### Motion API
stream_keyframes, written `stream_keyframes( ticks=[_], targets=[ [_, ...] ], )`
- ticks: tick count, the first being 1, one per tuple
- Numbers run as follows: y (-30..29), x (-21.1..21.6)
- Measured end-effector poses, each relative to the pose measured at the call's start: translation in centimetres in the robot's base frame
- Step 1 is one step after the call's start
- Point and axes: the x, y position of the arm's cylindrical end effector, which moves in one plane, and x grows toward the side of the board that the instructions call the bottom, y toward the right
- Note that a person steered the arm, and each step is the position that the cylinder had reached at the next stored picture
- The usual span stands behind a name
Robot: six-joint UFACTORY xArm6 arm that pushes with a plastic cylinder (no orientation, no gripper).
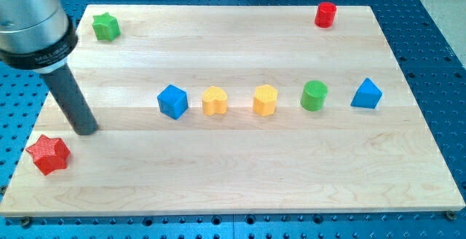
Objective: Slide the red star to the left side of the blue cube
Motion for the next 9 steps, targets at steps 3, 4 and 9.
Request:
stream_keyframes(
  ticks=[3,4,9],
  targets=[
    [-4.2,11.1],
    [-5.0,4.9],
    [2.6,4.1]
  ],
)
